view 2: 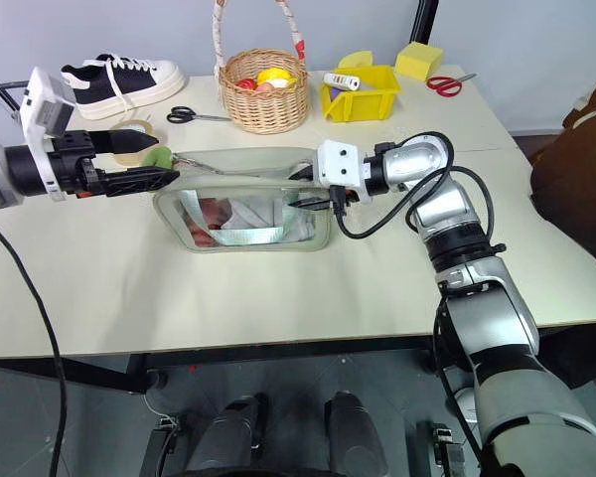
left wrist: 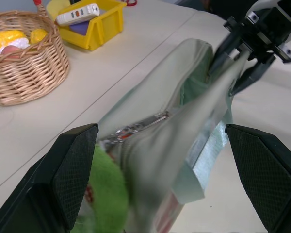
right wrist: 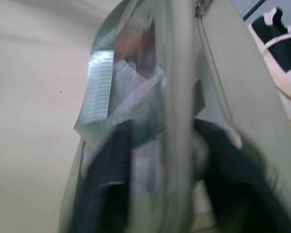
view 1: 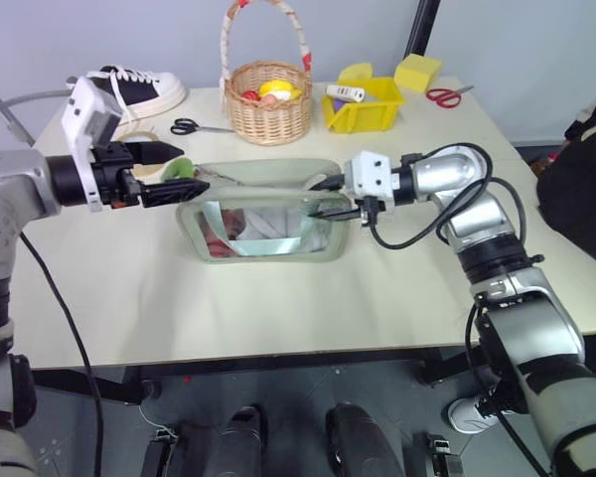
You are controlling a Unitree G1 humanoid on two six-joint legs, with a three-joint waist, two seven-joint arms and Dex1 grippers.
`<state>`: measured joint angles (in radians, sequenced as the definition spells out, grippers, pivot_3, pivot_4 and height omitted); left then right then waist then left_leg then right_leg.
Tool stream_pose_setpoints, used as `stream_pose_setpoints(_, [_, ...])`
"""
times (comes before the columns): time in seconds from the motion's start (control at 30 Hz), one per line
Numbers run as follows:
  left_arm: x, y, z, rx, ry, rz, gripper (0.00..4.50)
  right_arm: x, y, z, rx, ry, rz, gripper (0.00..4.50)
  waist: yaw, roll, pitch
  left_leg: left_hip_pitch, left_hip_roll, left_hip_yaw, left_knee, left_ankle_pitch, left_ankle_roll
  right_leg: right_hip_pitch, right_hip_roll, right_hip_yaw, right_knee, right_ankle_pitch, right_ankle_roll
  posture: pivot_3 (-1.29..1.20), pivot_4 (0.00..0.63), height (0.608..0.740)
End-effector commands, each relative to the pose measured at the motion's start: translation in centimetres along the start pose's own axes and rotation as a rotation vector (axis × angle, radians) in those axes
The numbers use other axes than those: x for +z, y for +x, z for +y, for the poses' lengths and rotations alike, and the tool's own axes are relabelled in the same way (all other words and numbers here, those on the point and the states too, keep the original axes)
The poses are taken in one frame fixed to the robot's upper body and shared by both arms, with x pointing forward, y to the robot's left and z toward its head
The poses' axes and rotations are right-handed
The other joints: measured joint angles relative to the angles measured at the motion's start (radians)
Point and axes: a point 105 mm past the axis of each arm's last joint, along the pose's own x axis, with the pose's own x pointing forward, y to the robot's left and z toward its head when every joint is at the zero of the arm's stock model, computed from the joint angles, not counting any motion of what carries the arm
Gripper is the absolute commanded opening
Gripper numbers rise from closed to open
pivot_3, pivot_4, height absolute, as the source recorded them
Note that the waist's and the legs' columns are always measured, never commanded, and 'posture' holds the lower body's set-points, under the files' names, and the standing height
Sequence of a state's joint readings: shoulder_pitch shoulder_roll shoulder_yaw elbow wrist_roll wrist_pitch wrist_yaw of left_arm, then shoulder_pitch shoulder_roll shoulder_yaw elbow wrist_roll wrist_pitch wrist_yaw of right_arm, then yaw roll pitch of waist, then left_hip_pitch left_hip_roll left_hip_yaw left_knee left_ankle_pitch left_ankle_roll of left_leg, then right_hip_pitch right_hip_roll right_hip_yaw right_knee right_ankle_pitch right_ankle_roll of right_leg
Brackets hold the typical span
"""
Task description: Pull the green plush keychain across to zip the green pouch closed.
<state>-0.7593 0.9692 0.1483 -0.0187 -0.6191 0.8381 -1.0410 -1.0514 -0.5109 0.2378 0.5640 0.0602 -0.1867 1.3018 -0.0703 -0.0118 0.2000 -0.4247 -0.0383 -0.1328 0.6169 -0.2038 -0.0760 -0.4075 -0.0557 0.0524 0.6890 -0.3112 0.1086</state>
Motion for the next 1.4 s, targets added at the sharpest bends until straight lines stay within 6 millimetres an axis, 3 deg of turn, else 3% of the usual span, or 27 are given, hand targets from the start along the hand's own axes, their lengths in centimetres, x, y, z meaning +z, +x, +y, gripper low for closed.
stream_pose_setpoints(0.03, [1.0,-1.4,0.7,0.055,0.037,-0.012,4.50,2.6,-2.6,-1.1,-0.042,-0.052,-0.027,3.44,0.001,0.000,0.000,0.000,0.000,0.000,0.000,0.000,0.000,0.000,0.000,0.000,0.000,0.000,0.000,0.00,0.150,0.740])
stream_pose_setpoints(0.27, [0.5,-3.9,2.6,0.154,0.027,0.015,4.50,4.2,-4.8,-1.3,-0.123,-0.003,-0.039,3.44,-0.001,0.000,0.000,0.000,0.000,0.000,0.000,0.000,0.000,0.000,0.000,0.000,0.000,0.000,0.000,0.00,0.150,0.740])
stream_pose_setpoints(0.57, [-1.1,-5.0,4.2,0.204,0.010,0.055,4.50,2.9,-2.9,-0.1,-0.116,0.069,-0.038,3.44,0.001,0.000,0.000,0.000,0.000,0.000,0.000,0.000,0.000,0.000,0.000,0.000,0.000,0.000,0.000,0.00,0.150,0.740])
stream_pose_setpoints(0.67, [-1.8,-5.3,4.5,0.210,-0.006,0.070,4.50,2.6,-2.7,0.1,-0.110,0.072,-0.033,2.58,0.000,0.000,0.000,0.000,0.000,0.000,0.000,0.000,0.000,0.000,0.000,0.000,0.000,0.000,0.000,0.00,0.150,0.740])
stream_pose_setpoints(0.83, [-3.5,-4.8,4.5,0.197,-0.034,0.088,4.50,2.3,-2.6,0.3,-0.107,0.073,-0.032,0.06,0.001,0.000,0.000,0.000,0.000,0.000,0.000,0.000,0.000,0.000,0.000,0.000,0.000,0.000,0.000,0.00,0.150,0.740])
stream_pose_setpoints(0.93, [-4.4,-3.8,4.5,0.189,-0.042,0.087,4.50,2.1,-2.6,0.5,-0.097,0.064,-0.026,0.06,0.001,0.000,0.000,0.000,0.000,0.000,0.000,0.000,0.000,0.000,0.000,0.000,0.000,0.000,0.000,0.00,0.150,0.740])
stream_pose_setpoints(1.2, [-4.9,-2.8,6.8,0.283,-0.082,0.021,4.50,2.1,-2.5,0.7,-0.087,0.050,-0.024,0.06,-0.001,0.000,0.000,0.000,0.000,0.000,0.000,0.000,0.000,0.000,0.000,0.000,0.001,0.000,0.000,0.00,0.150,0.740])
stream_pose_setpoints(1.4, [-5.1,-1.0,5.4,0.186,-0.093,0.017,4.50,2.0,-2.5,0.8,-0.086,0.049,-0.018,0.06,0.000,0.000,0.000,0.000,0.000,0.000,0.000,0.000,0.000,0.000,0.000,0.000,0.001,0.000,0.000,0.00,0.150,0.740])
